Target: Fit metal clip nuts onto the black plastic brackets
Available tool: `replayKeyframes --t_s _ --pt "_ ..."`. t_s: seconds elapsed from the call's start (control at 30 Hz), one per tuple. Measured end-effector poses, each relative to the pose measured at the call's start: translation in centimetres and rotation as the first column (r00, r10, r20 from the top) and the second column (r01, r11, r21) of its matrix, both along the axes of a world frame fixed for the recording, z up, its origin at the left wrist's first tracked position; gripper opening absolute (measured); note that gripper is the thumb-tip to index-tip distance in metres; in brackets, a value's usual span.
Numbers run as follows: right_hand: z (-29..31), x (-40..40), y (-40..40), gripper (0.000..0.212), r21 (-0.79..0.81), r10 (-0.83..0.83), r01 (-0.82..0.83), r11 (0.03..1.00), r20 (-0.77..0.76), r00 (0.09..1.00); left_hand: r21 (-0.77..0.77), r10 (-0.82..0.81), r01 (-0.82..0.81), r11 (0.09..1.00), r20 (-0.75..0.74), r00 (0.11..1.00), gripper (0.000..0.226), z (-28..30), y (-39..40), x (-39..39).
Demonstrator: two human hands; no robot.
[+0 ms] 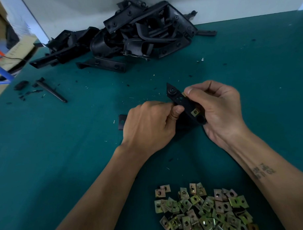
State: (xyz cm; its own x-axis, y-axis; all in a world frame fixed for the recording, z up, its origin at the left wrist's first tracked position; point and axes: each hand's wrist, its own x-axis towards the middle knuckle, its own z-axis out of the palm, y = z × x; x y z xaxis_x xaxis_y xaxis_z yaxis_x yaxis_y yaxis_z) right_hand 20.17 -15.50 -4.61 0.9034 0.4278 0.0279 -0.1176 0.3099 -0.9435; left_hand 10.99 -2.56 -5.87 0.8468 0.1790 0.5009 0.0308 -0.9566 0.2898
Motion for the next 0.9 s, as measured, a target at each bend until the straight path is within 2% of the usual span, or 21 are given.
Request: replayKeyframes --t_s 0.27,0.4,0.63,0.8,0.9 --pt "0.0 0.1 -0.3 0.033 0.002 0.088 -0.088 0.996 -0.012 0.996 0.0 -0.001 0.001 1.0 0.008 1.0 0.045 0.0 0.1 -0.1" --pt "-0.1 -0.4 -0.3 0.021 0.054 0.106 -0.106 0.993 0.0 0.994 -0.027 0.011 -0.011 1.0 -0.017 1.0 0.041 0.1 0.1 0.0" --pt "0.4 -1.0 -0.4 0.045 0.033 0.239 -0.242 0.97 0.073 0.968 -0.072 -0.023 0.022 0.997 -0.012 1.0 0.037 0.3 0.0 -0.2" --pt "0.0 -0.5 -0.9 0.052 -0.029 0.276 -0.275 0.961 0.078 0.958 -0.096 0.119 -0.118 0.988 0.003 0.993 0.042 0.0 0.4 -0.1" --pt "0.1 -0.5 -0.8 0.056 -0.019 0.37 -0.37 0.929 0.074 0.926 -0.091 0.224 -0.218 0.972 0.06 0.973 0.039 0.1 0.4 0.0"
